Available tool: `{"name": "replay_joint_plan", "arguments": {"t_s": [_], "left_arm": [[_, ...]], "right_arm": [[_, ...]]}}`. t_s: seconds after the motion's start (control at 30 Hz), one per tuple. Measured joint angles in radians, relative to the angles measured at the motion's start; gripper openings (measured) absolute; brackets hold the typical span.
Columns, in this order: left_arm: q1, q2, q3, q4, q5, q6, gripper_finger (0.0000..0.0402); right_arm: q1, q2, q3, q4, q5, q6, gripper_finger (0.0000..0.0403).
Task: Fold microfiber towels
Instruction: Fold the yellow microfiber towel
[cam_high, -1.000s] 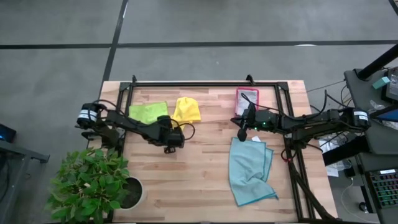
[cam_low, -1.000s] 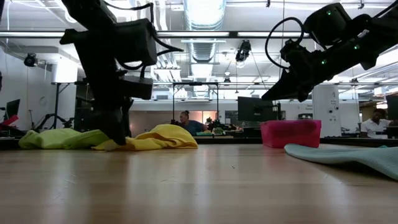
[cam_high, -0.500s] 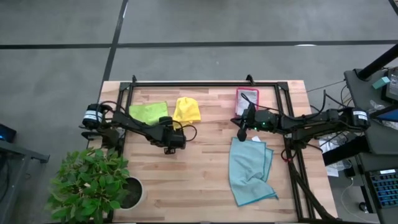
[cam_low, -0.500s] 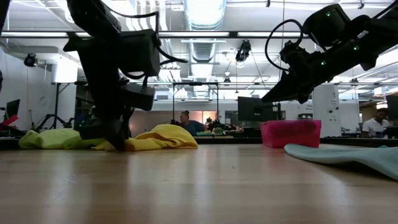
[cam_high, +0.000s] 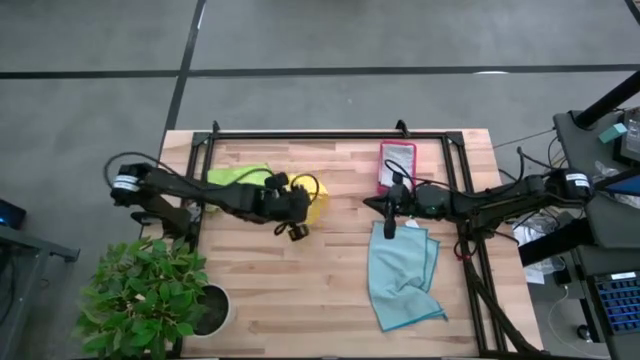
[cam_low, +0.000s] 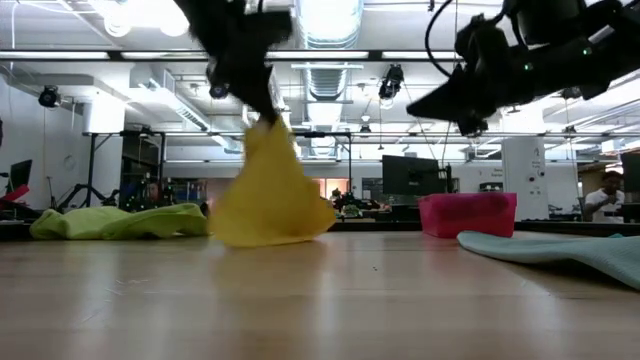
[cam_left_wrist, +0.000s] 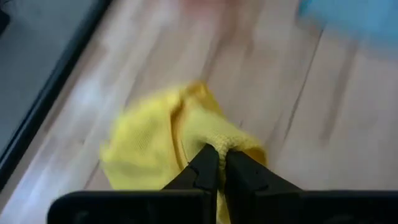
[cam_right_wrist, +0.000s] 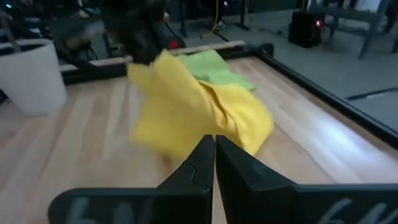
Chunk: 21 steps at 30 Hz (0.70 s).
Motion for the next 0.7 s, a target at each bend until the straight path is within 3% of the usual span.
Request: {"name": "replay_joint_plan", "arguments": {"t_s": [0.13,0.33,0.7], "left_arm": [[0.000,-0.048,0.099,0.006,0.003,-0.043,0.0000],[0.000,-0.073,0.151,-0.001,0.001,-0.070,0.0000],[0.000,-0.075,0.137,-0.002,-0.025,-0.108,0.0000]], "right_arm": [[0.014,0.000,0.035,-0.003,-0.001,0.012,0.0009],[0.069,0.004,0.090,-0.018,-0.029,0.028,0.0022],[0.210,0.004,0.182,-0.082,-0.053,-0.036,0.0152]]}}
